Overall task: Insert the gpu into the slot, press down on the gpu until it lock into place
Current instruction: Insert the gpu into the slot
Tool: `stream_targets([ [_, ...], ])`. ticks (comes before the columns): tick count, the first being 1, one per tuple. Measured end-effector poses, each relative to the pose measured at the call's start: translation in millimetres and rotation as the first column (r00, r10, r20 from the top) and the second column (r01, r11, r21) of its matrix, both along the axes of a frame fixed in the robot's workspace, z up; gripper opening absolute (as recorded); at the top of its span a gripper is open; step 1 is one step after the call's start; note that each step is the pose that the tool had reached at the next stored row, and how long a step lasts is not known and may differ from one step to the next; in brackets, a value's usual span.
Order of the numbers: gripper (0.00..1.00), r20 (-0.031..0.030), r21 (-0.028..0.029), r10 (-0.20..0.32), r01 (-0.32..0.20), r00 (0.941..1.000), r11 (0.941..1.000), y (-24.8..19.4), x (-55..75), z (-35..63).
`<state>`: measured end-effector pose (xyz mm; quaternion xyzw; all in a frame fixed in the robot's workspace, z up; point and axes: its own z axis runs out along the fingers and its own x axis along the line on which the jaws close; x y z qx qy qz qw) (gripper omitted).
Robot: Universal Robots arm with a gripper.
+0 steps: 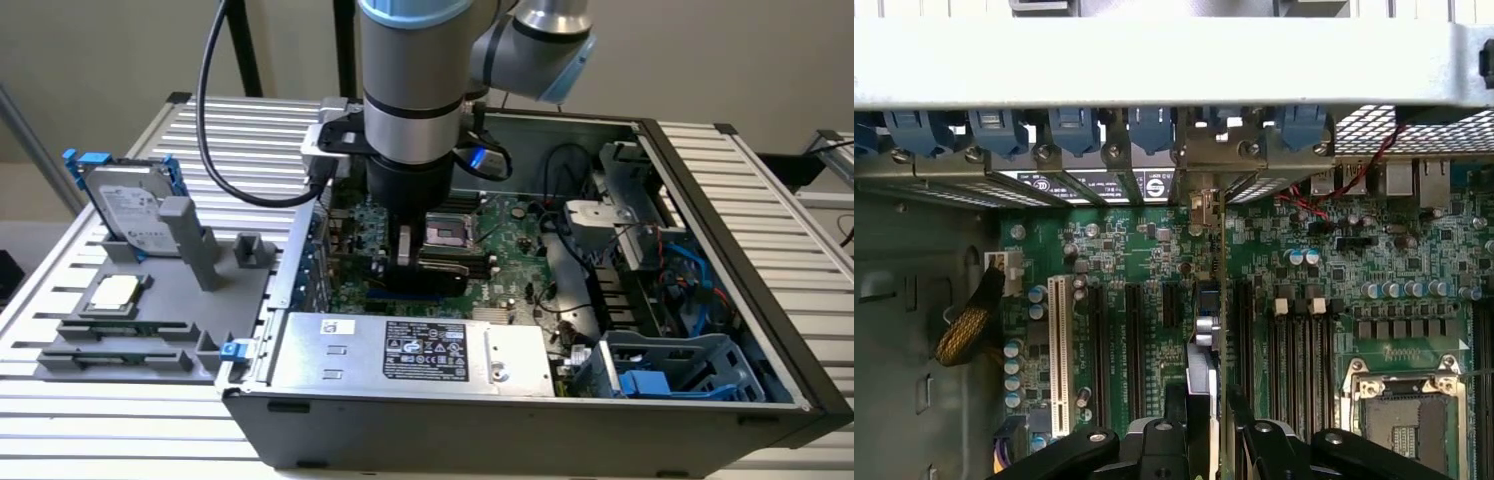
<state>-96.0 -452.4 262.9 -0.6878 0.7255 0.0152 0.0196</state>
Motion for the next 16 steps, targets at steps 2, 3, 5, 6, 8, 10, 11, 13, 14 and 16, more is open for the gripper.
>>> stream_targets([
  [2,0.26,-0.0008,-0.0003,0.001,-0.001,1.0,1.0,0.0,-0.1,-0.4],
  [3,0.26,-0.0015,-0.0005,0.001,-0.001,1.0,1.0,0.0,-0.1,-0.6],
  [5,0.26,-0.0031,-0.0009,0.001,-0.001,1.0,1.0,0.0,-0.3,-0.8],
  [6,0.26,-0.0041,-0.0011,0.001,-0.001,1.0,1.0,0.0,-0.4,-0.8],
  [8,0.26,-0.0062,-0.002,0.001,-0.001,1.0,1.0,0.1,-0.8,-0.9],
  [10,0.26,-0.0094,-0.0035,0.001,-0.001,1.0,1.0,0.0,-0.9,-0.9],
  [11,0.26,-0.011,-0.0041,0.001,-0.001,0.9999,1.0,0.1,-0.9,-0.9],
  [13,0.26,-0.0123,-0.0047,0.001,-0.002,0.9999,1.0,0.2,-0.9,-0.9],
  [14,0.26,-0.0124,-0.0049,0.002,-0.002,0.9999,1.0,0.2,-0.9,-0.9],
  [16,0.26,-0.0125,-0.0049,0.004,-0.004,0.9999,1.0,0.3,-0.9,-1.0],
])
